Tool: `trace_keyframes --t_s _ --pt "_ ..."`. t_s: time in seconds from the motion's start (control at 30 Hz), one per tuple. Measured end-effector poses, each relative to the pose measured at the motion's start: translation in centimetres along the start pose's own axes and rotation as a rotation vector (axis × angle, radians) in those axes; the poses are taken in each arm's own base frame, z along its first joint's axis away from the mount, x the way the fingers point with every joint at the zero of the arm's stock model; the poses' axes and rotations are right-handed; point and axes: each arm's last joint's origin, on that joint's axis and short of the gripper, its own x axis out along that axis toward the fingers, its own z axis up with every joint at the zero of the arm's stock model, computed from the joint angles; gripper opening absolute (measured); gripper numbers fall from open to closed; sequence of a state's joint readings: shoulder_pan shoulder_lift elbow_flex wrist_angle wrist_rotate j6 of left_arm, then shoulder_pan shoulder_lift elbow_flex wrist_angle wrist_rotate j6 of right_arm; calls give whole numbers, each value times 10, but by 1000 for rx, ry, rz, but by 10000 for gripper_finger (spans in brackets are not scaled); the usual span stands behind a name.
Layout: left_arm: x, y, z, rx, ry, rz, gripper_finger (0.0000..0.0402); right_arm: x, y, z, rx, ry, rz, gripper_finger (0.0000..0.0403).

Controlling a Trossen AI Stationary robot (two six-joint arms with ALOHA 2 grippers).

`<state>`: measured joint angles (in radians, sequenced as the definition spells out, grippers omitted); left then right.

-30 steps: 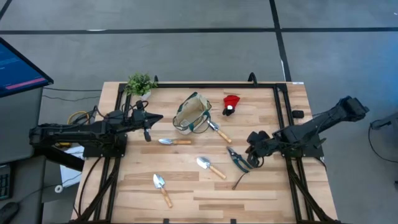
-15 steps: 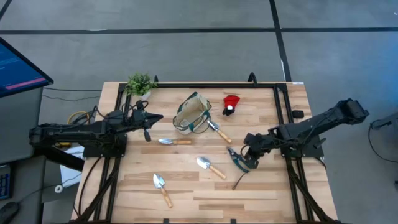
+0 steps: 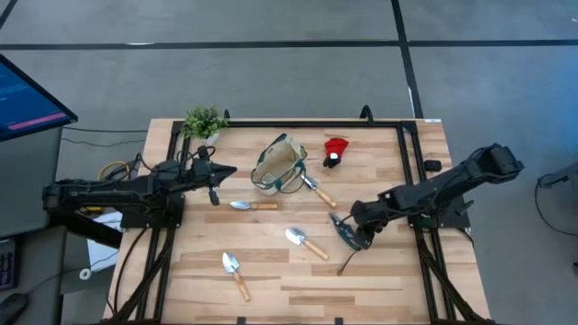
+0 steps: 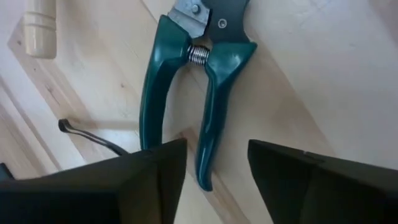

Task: Pick & Place Garden tools in Gardening bag
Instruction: Put the shear scissor into the gardening bag

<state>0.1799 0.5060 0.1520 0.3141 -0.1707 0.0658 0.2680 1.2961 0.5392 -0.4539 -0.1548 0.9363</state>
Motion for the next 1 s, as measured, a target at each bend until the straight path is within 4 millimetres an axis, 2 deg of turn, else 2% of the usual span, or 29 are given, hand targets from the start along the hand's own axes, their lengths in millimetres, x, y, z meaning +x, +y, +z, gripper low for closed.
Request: trace_keyframes --t_s 0.23,0.63,0.83,1.0 --pt "0 0 0 -2 0 0 2 11 -1 2 6 22 -28 180" --pt "0 0 0 -2 0 0 2 17 0 4 55 15 -42 138" --pt "0 0 0 -2 0 0 2 18 0 4 65 6 -48 104" --pt "0 0 0 -2 0 0 2 18 -1 4 65 3 -51 45"
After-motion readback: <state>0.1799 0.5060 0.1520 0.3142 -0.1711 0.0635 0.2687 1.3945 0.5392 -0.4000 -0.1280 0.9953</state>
